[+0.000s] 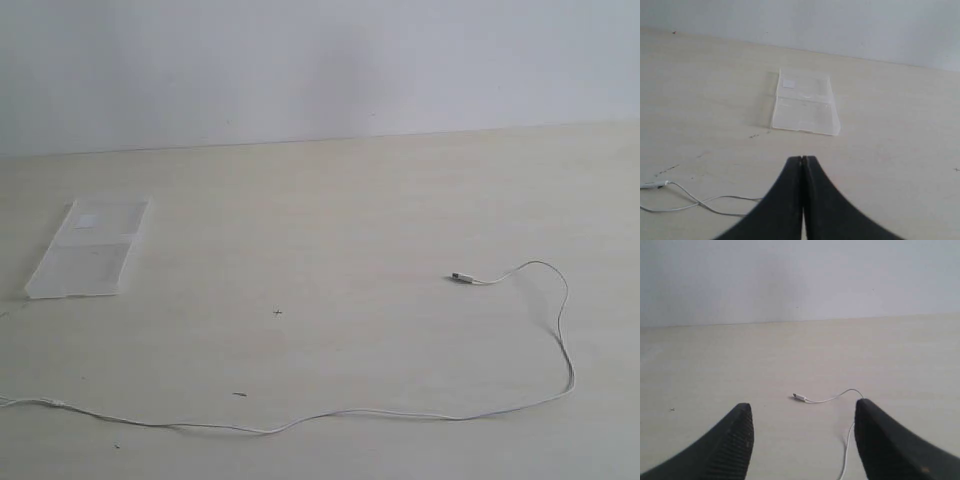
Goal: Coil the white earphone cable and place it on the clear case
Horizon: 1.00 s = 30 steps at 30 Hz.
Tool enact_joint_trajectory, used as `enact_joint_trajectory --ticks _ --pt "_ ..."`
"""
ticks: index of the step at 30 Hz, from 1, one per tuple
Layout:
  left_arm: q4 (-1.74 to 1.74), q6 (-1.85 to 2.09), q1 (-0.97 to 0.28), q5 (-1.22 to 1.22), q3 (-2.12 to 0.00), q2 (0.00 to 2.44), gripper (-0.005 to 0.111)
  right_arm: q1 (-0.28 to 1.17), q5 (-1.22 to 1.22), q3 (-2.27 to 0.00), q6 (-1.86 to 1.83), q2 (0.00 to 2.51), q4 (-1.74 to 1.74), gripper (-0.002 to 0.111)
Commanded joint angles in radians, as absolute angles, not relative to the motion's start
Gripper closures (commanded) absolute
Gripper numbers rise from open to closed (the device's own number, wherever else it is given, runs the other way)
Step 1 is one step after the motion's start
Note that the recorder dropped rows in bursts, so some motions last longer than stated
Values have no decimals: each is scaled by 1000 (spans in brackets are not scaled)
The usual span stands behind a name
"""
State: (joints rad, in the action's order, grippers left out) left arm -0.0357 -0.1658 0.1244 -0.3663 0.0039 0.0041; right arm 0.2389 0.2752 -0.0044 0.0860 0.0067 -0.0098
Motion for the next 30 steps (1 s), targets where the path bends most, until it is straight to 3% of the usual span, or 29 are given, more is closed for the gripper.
enact_joint_trajectory --ticks 1,20,26,30 --pt "-34 -164 118 -362 0 0 107 233 275 0 79 0 -8 50" --pt "-34 -164 118 -362 0 0 107 233 179 0 77 0 -42 50" --pt "-34 -164 118 -362 0 0 107 233 -130 0 272 0 306 50" --pt "-34 -164 118 -362 0 0 107 233 -68 -201 296 21 91 50"
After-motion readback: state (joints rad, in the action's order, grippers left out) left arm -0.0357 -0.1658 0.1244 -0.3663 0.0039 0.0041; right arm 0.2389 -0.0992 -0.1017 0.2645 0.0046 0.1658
